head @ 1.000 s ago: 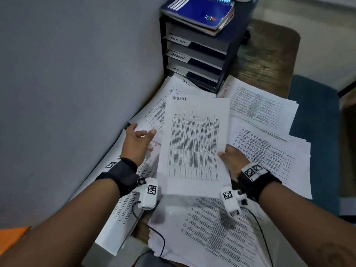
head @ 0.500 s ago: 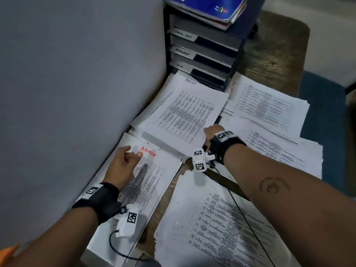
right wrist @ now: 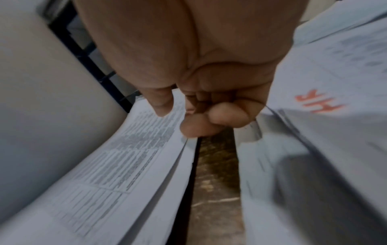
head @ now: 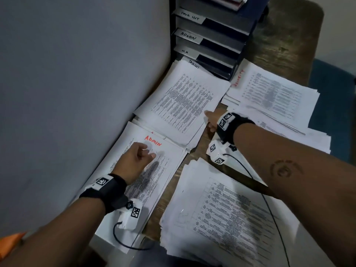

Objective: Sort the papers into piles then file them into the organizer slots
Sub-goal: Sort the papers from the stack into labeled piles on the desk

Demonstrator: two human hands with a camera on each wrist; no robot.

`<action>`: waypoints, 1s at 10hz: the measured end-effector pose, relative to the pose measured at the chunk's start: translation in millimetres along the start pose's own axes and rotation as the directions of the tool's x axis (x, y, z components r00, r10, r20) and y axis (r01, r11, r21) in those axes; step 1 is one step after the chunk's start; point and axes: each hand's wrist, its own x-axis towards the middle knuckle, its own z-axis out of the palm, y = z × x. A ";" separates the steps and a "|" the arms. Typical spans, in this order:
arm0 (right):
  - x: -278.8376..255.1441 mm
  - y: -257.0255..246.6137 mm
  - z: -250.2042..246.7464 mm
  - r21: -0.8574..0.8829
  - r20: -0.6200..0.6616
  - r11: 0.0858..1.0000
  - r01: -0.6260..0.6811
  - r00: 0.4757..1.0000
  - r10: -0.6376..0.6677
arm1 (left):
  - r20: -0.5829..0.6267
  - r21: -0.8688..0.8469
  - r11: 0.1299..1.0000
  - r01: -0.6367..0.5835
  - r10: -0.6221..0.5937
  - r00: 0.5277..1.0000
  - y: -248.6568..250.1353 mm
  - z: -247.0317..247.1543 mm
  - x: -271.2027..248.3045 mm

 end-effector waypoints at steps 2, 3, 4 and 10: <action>-82.7 18.7 -1.9 -0.004 0.072 0.990 0.138 0.988 -0.138 | 0.244 0.237 0.970 -0.048 -0.011 0.970 9.9 20.4 -22.9; -110.3 48.7 8.9 -0.136 0.158 0.971 0.195 0.972 -0.173 | 0.404 0.378 0.920 -0.103 -0.064 0.912 10.2 41.3 -42.3; -137.4 71.2 14.4 -0.240 0.184 0.947 0.215 0.968 -0.174 | 0.497 0.534 0.832 -0.153 -0.162 0.852 11.5 56.9 -61.6; -169.5 168.3 28.2 -0.305 0.076 0.939 0.158 0.987 -0.141 | 0.234 0.475 0.874 -0.108 -0.007 0.972 1.4 74.3 -89.8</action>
